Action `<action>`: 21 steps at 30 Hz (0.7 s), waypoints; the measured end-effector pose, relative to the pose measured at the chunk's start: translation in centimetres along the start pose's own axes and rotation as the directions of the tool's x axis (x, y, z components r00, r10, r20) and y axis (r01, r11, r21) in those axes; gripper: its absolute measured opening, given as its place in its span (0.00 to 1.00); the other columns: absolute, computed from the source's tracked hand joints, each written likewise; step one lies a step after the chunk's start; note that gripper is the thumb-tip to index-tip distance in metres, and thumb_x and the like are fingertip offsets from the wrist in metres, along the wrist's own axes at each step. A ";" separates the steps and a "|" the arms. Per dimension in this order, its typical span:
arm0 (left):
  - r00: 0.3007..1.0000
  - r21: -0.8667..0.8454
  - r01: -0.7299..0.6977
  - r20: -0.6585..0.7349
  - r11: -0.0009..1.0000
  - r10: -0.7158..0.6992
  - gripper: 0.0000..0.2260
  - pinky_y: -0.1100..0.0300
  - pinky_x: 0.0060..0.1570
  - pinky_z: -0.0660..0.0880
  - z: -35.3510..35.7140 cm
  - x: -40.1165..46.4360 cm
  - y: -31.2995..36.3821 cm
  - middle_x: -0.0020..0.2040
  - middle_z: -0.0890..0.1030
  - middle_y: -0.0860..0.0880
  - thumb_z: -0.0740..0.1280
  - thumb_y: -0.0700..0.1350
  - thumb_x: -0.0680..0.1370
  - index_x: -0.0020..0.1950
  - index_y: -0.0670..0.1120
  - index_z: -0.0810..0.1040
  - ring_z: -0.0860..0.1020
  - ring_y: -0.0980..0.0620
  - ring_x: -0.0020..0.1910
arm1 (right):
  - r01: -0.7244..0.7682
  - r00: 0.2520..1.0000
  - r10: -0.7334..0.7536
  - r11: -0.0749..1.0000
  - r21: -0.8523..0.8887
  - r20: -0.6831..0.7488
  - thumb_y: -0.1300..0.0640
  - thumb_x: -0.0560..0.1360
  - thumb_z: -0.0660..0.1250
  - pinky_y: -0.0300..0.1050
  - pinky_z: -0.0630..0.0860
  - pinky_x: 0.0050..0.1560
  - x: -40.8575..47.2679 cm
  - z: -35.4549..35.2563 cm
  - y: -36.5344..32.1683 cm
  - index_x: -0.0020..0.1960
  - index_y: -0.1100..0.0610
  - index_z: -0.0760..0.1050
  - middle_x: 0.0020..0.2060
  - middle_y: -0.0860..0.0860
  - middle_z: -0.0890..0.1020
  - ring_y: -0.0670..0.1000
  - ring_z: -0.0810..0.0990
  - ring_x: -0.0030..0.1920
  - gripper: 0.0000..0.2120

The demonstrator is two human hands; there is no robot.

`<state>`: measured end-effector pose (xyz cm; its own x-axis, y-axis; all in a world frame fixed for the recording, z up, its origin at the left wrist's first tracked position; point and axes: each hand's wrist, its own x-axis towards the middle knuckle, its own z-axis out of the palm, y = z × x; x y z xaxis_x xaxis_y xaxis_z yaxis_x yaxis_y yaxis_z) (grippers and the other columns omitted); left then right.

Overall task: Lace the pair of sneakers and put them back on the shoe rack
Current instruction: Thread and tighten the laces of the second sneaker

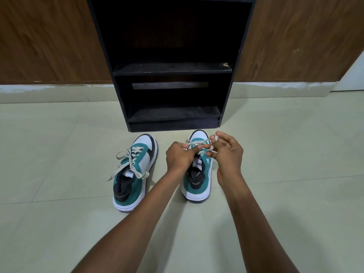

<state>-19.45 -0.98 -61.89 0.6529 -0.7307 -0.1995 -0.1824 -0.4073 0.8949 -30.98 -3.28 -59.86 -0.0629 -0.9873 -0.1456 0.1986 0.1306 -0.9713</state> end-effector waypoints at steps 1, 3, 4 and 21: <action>1.000 0.012 0.012 0.009 1.000 -0.012 0.17 0.60 0.36 0.71 0.1 0.1 0.0 0.38 0.80 0.52 0.80 0.56 0.69 0.38 0.48 0.77 0.79 0.49 0.42 | 0.000 1.000 0.000 1.000 0.001 -0.002 0.62 0.76 0.74 0.41 0.81 0.35 0.0 0.0 -0.1 0.57 0.58 0.81 0.52 0.57 0.86 0.49 0.87 0.38 0.10; 1.000 0.036 0.004 -0.002 0.999 -0.004 0.16 0.61 0.31 0.67 0.0 0.2 -0.2 0.32 0.79 0.52 0.79 0.53 0.71 0.31 0.48 0.77 0.78 0.49 0.36 | 0.001 1.000 -0.001 1.000 0.004 -0.002 0.62 0.76 0.73 0.40 0.81 0.33 0.0 0.1 -0.3 0.58 0.59 0.80 0.51 0.57 0.86 0.47 0.86 0.35 0.10; 1.000 0.047 -0.007 -0.016 0.999 0.007 0.15 0.61 0.32 0.68 0.0 0.3 -0.2 0.32 0.80 0.52 0.79 0.51 0.72 0.31 0.49 0.78 0.79 0.49 0.37 | 0.003 1.000 -0.003 1.000 -0.001 0.000 0.63 0.77 0.73 0.39 0.81 0.33 -0.1 0.2 -0.3 0.58 0.60 0.80 0.51 0.57 0.86 0.46 0.86 0.34 0.10; 0.709 -0.418 -0.535 0.250 0.734 0.659 0.18 0.51 0.62 0.78 -2.5 -0.4 3.6 0.58 0.85 0.48 0.55 0.32 0.81 0.62 0.46 0.79 0.82 0.51 0.60 | 0.181 0.940 -0.084 0.944 -0.275 0.330 0.65 0.75 0.66 0.46 0.78 0.32 -0.5 0.8 -2.4 0.51 0.59 0.84 0.34 0.49 0.84 0.49 0.81 0.33 0.09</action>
<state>-18.57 -0.76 -57.62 0.1592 -0.9235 0.3489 -0.1763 0.3212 0.9305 -30.65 -3.19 -57.29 0.2472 -0.9689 0.0072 -0.0923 -0.0309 -0.9952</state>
